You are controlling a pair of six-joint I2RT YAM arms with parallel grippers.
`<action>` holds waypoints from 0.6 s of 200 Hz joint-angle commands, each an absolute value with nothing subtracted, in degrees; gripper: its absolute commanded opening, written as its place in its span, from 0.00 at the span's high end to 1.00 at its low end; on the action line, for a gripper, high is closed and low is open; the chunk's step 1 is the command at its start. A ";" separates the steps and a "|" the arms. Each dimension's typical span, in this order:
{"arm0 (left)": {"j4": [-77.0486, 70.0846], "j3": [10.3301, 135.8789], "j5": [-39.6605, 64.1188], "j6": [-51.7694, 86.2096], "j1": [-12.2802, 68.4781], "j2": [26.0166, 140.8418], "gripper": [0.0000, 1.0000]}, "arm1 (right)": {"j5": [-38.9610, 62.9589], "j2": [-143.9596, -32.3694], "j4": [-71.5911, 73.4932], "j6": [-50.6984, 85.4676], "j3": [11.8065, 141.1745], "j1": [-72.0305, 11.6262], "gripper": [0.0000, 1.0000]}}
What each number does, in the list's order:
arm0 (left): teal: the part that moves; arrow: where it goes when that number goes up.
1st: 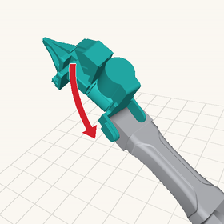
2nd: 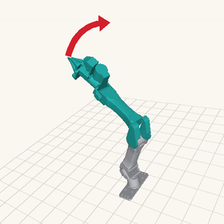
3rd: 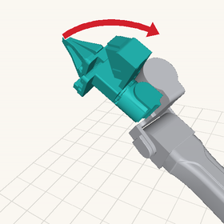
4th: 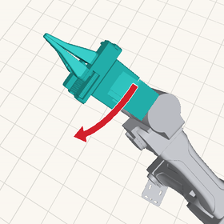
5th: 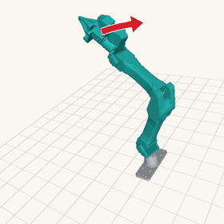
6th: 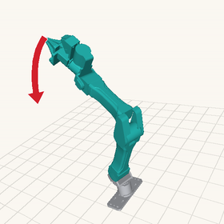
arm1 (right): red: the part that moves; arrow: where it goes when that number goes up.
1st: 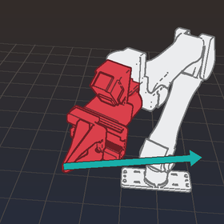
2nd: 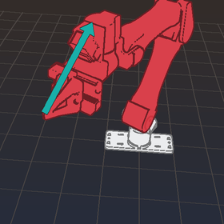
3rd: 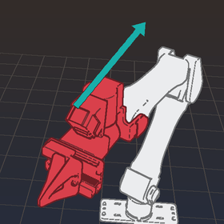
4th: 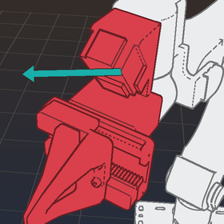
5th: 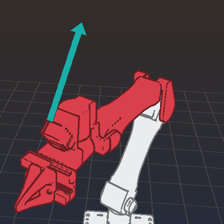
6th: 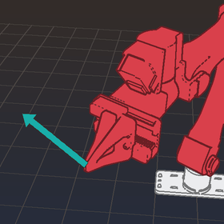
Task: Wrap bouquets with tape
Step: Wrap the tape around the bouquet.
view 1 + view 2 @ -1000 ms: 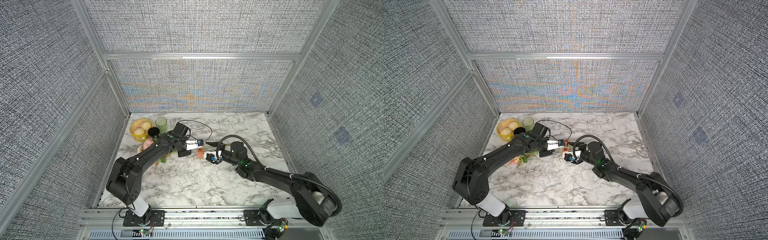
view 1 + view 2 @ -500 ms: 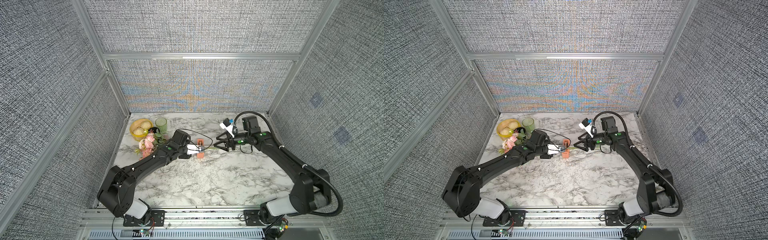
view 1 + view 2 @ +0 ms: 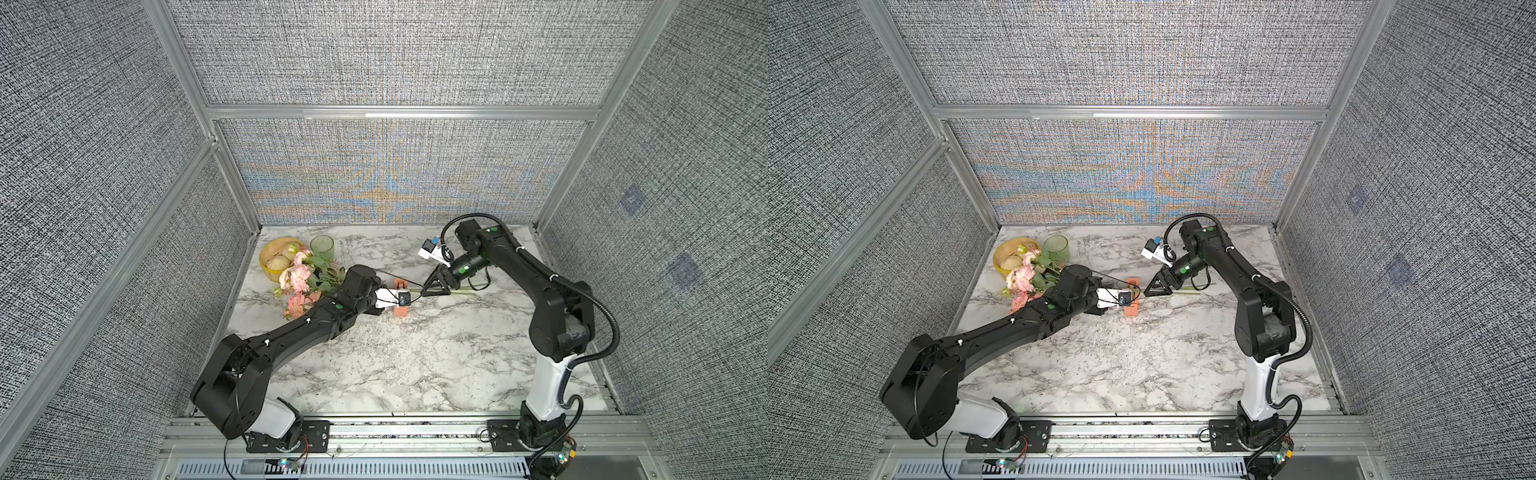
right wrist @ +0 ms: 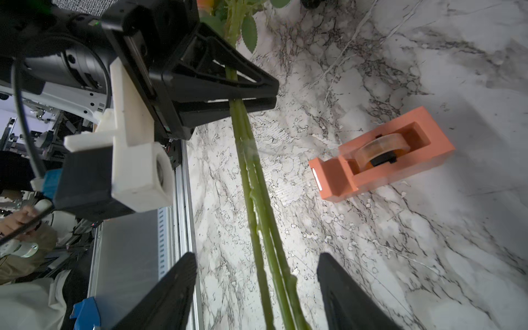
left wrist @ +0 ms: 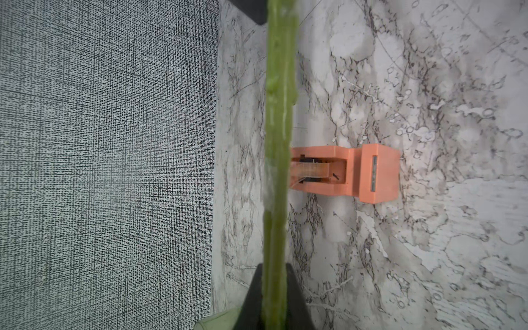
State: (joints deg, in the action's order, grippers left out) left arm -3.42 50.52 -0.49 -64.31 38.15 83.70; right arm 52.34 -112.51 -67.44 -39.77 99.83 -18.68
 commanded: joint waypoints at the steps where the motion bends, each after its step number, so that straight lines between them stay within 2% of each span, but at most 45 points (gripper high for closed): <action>1: -7.64 50.37 0.00 -64.86 38.28 83.68 1.00 | 53.22 -114.15 -73.56 -44.85 101.99 -19.12 0.33; 57: -7.60 50.16 0.43 -64.10 38.65 83.88 1.00 | 52.70 -117.92 -76.25 -48.34 105.86 -20.30 0.54; 73: -7.60 50.06 0.83 -63.74 38.73 83.63 1.00 | 51.97 -118.51 -75.68 -48.15 106.34 -20.50 0.66; 120: -6.96 50.06 1.14 -62.50 39.01 83.25 1.00 | 49.04 -118.95 -72.18 -45.86 107.09 -20.92 0.92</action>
